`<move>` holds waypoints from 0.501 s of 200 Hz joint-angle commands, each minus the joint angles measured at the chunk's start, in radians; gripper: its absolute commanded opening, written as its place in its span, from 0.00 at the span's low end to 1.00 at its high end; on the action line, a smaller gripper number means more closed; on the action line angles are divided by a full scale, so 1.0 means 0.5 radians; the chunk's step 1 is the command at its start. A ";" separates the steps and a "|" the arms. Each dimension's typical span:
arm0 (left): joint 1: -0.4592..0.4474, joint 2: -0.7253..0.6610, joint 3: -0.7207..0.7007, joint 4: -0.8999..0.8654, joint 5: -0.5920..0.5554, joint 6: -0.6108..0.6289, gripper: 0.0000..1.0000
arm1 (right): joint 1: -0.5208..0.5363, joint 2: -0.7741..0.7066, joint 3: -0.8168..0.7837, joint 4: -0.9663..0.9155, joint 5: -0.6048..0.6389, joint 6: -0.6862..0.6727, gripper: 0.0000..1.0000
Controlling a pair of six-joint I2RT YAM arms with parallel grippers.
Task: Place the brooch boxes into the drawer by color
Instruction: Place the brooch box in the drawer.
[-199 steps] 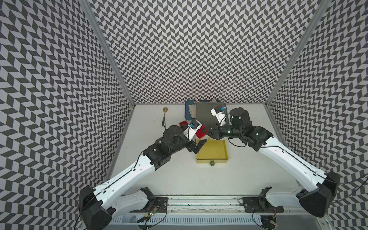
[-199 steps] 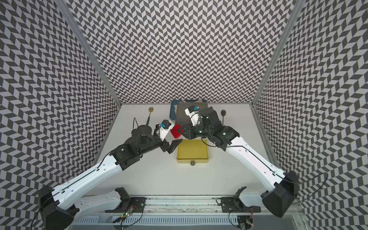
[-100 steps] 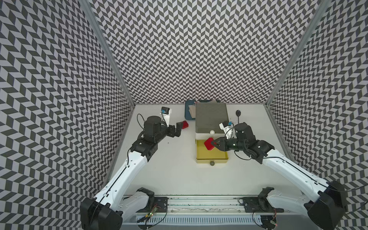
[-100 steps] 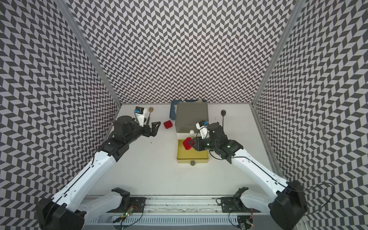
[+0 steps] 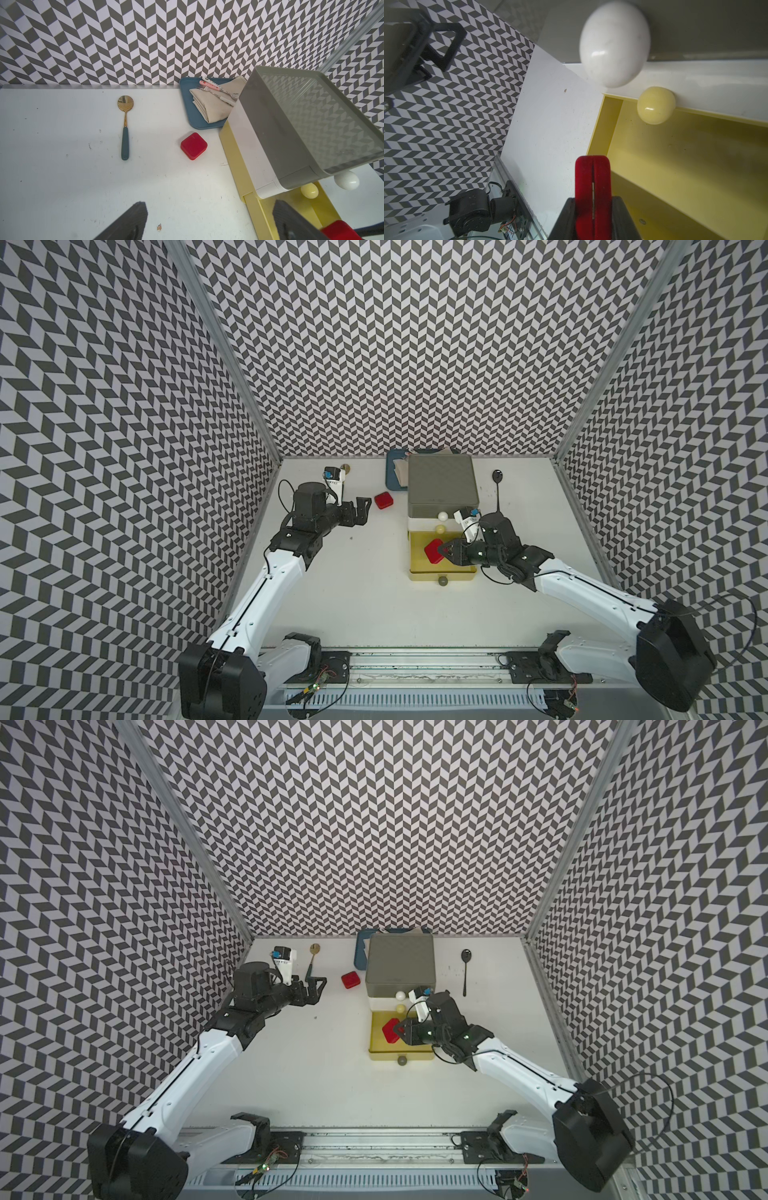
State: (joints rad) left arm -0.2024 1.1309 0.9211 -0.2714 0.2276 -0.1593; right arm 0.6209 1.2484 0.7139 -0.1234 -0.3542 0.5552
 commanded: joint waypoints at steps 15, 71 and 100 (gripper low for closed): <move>0.012 0.015 -0.032 0.001 0.012 -0.025 1.00 | 0.030 0.103 -0.074 0.298 0.107 0.064 0.00; 0.024 0.036 -0.026 -0.028 -0.048 -0.030 1.00 | 0.139 0.270 -0.038 0.425 0.302 0.078 0.00; 0.032 0.036 -0.021 -0.053 -0.063 -0.019 1.00 | 0.177 0.391 -0.024 0.465 0.329 0.078 0.00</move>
State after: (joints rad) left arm -0.1955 1.1465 0.9108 -0.2756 0.2127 -0.1741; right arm 0.6918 1.3975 0.6781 0.0280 -0.2317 0.5880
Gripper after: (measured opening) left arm 0.995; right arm 0.257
